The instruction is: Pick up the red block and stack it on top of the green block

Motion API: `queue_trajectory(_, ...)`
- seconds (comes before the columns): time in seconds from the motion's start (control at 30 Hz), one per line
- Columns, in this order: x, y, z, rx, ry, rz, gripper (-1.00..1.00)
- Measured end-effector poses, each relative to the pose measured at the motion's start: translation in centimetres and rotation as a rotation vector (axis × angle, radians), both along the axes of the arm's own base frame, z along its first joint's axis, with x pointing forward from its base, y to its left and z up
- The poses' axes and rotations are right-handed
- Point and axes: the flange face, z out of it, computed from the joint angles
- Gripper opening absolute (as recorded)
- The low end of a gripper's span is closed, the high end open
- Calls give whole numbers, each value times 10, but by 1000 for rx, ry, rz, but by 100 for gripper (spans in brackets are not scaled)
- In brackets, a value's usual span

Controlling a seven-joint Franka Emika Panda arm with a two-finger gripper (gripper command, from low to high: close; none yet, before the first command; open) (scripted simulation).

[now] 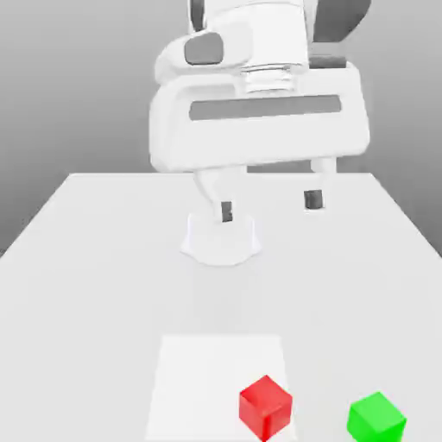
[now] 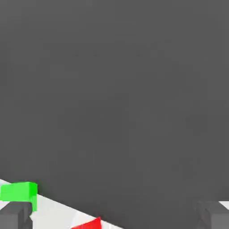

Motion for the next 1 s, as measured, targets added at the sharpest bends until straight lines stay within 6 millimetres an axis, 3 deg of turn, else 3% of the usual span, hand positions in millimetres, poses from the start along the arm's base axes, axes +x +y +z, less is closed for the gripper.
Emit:
queue_trajectory(0.13, -1, 13, -77, -47, 105, 101, 0)
queue_trajectory(0.3, -17, 16, -169, -113, 235, 216, 0)
queue_trajectory(0.47, -21, 17, -238, -129, 262, 243, 0)
queue_trajectory(0.5, -22, 17, -248, -128, 263, 242, -100)
queue_trajectory(0.73, -22, 17, -249, -129, 264, 243, -100)
queue_trajectory(0.9, -21, 21, -195, -130, 264, 257, -100)
queue_trajectory(1.0, -10, 90, -172, -157, 250, 477, -100)
